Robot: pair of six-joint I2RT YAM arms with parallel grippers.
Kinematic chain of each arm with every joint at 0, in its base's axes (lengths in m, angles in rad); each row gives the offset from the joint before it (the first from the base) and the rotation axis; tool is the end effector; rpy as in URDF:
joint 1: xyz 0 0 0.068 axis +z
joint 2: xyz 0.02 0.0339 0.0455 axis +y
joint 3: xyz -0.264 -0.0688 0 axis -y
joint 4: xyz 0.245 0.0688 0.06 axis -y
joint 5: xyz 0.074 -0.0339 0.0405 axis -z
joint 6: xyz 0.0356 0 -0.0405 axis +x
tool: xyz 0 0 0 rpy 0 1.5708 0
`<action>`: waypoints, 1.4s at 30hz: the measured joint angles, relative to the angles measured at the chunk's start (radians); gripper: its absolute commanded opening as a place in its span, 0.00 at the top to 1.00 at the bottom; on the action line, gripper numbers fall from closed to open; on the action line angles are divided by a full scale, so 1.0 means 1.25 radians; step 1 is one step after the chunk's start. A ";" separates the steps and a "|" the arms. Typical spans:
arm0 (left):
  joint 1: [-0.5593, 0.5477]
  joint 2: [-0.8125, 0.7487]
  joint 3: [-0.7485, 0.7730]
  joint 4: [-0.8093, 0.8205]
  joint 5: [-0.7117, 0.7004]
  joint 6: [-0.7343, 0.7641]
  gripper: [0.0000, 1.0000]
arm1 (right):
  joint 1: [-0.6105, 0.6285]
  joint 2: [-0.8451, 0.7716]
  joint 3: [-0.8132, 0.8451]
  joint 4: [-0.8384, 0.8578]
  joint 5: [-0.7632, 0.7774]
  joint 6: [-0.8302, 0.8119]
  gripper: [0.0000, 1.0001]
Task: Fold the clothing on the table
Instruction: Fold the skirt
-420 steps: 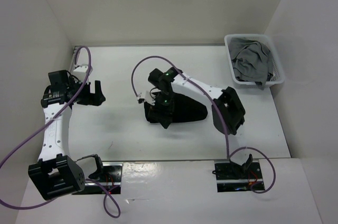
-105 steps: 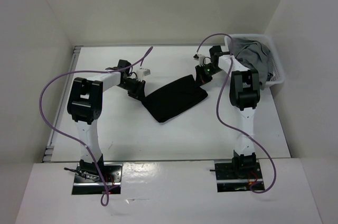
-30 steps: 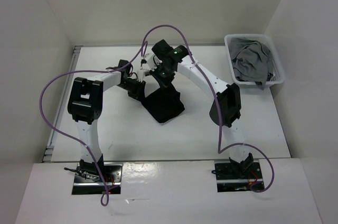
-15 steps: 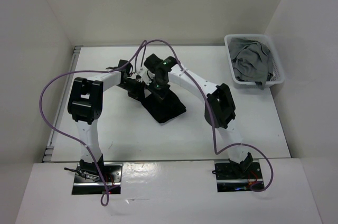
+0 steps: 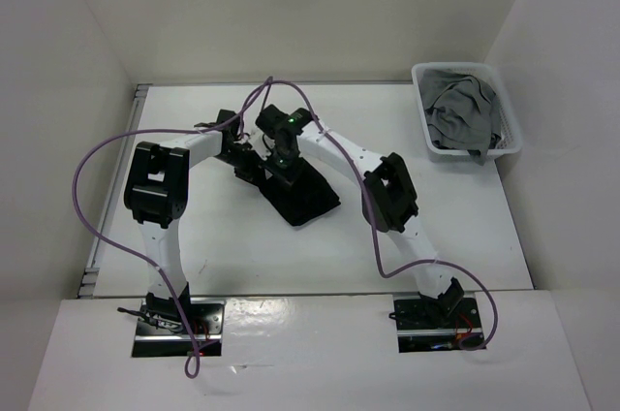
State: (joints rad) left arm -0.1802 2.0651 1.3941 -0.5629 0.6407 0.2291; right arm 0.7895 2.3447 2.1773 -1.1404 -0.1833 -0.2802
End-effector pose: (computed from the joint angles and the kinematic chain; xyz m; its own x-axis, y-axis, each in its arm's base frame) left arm 0.3979 -0.0941 0.1438 -0.8275 0.3358 -0.4500 0.5401 0.6952 -0.4743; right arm 0.3365 0.3485 0.2154 -0.4512 -0.8410 -0.2985 -0.8910 0.4435 0.0972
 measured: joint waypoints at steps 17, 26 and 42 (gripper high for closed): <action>0.000 0.000 0.000 -0.001 0.000 0.000 0.84 | 0.014 0.042 0.097 -0.027 -0.005 0.011 0.58; 0.001 -0.002 0.000 -0.002 -0.001 0.001 0.78 | 0.025 0.038 0.112 -0.061 -0.038 -0.005 0.46; 0.151 -0.328 0.022 -0.078 -0.076 0.003 0.13 | 0.011 -0.399 -0.320 0.046 0.079 -0.054 0.20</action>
State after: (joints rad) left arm 0.0082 1.6550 1.4212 -0.6598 0.5461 0.2333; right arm 0.8028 1.8458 1.7779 -1.0824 -0.0841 -0.3481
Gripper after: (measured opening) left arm 0.867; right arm 0.798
